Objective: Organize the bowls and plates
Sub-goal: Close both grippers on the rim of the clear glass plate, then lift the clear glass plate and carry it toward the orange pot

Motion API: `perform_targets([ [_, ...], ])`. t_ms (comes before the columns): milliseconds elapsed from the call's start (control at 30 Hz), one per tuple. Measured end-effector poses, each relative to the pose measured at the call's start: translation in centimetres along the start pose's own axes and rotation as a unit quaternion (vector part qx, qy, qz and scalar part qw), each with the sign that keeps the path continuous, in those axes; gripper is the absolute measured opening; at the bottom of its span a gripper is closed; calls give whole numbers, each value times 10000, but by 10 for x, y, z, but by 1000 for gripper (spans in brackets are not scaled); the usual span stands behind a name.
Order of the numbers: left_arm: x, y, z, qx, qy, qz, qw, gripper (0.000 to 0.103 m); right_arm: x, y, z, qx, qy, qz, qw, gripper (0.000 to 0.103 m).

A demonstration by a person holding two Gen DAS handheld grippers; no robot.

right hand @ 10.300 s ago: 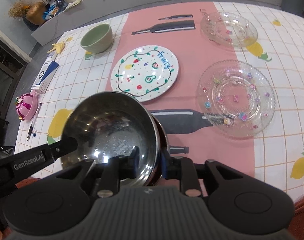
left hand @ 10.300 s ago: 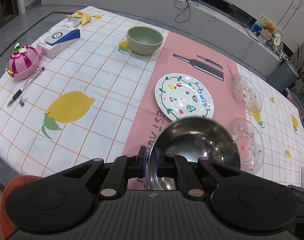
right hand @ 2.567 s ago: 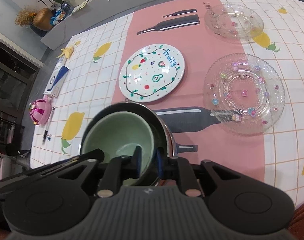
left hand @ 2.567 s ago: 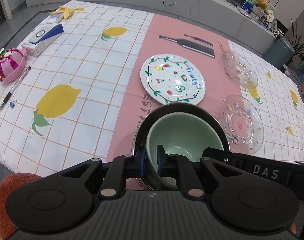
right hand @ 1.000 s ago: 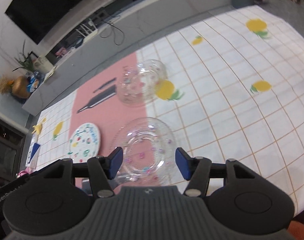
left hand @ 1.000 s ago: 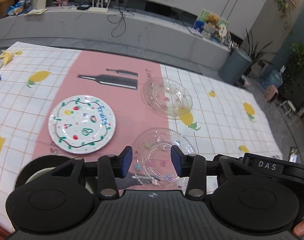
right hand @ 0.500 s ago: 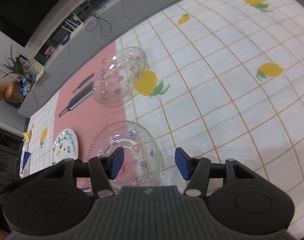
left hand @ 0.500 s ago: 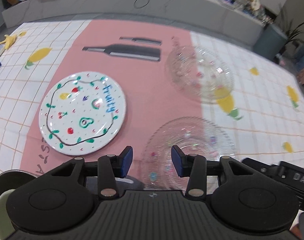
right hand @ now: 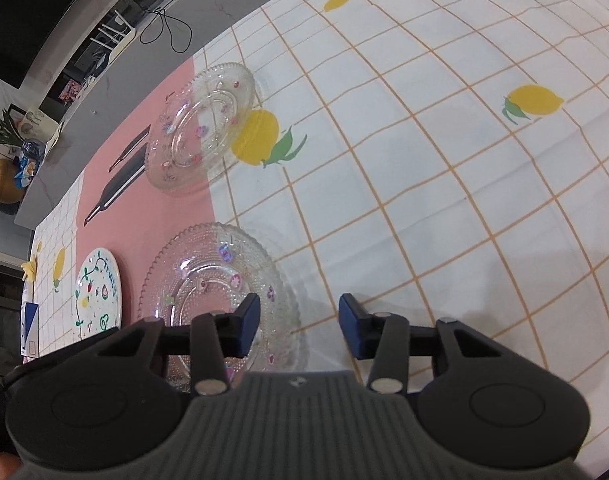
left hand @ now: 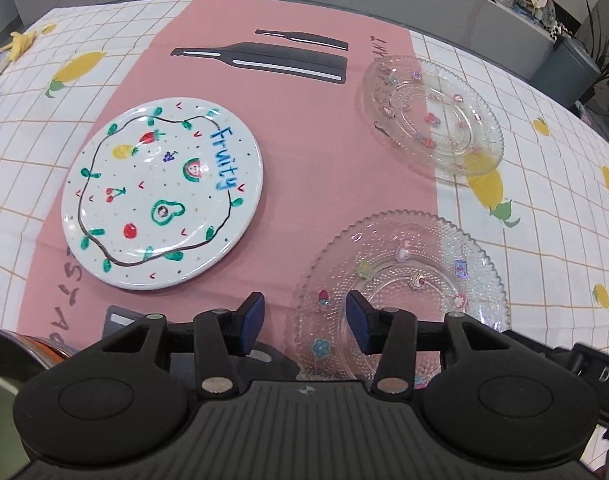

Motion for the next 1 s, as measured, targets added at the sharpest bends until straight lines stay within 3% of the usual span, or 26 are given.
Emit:
perform_targets([
  [67, 0, 1, -2, -47, 11, 9, 10000, 53, -2, 2, 2, 51, -29, 43, 10000, 37],
  [167, 0, 0, -7, -249, -15, 16, 9997, 34, -7, 7, 7, 281, 25, 208, 9994, 26],
  [467, 2, 0, -6, -384, -150, 55, 9991, 27, -9, 9, 8, 101, -108, 151, 9998, 9],
  [1000, -1, -26, -10, -624, -333, -33, 9975, 12, 2, -8, -2, 321, 335, -119, 9989, 6],
])
Point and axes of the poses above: each gripper's, at about its wrist camera, not at the fingertips, and y roughly the way its jaws point, z to its left, x to its top, the point moved 9 cm from there along y, roughly the way its jaws point, and after that the axes turned 2 degrees about y, right-handed, at the moved point
